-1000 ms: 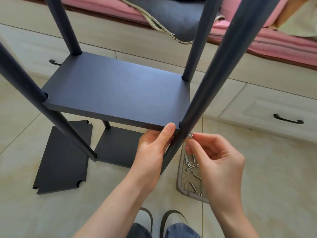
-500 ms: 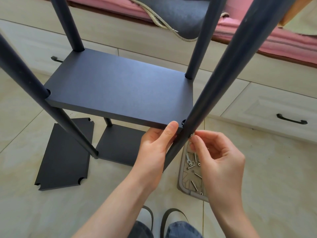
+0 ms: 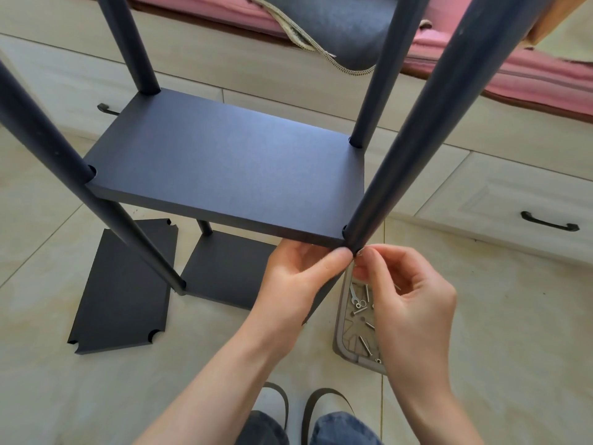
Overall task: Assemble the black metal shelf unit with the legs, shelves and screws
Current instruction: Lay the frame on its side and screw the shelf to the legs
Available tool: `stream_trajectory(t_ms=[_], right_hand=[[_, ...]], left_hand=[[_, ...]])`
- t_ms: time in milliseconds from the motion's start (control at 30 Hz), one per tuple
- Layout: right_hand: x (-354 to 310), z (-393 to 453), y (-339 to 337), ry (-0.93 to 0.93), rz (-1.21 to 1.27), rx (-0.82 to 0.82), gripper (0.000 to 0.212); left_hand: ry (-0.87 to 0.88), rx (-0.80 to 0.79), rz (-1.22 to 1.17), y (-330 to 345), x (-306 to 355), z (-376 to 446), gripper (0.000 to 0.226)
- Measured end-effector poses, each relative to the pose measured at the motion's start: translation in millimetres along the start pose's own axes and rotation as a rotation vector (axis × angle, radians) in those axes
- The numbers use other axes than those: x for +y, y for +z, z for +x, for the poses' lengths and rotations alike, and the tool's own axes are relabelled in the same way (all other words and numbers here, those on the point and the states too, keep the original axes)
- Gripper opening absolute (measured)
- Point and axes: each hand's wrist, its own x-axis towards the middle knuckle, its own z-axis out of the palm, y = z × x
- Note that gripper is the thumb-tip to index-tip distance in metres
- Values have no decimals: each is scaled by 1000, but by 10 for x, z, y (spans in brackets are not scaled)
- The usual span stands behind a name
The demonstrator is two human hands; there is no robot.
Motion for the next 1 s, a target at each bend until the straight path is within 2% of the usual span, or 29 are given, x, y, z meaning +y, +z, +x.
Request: stream_trajectory(t_ms=[100,300,433,600,767,867,933,1000], right_hand=[[9,8,1,4,4,4,11],[-3,25,-23,-20,6,-22,10],[2,68,-23,26,96,-53,10],[10,250,-75,229,186,-170,5],[6,531,-147,411,149,-441,28],[-66,674,-137,536,291,-610,38],[-90,765,-88,658,517,-569,36],[-115,819,12,744,617,-519,28]], left_hand=[[58,10,29,21,-23,-5,35],[108,90,15,38,-73,15,43],[115,93,18,45,-56,18,44],[136,113,27,42,16,24,45],[141,141,49,-18,84,-24,41],[124,163,61,-84,103,-84,44],[110,175,71,-111,126,-133,46],[100,180,91,-123,161,-185,49]])
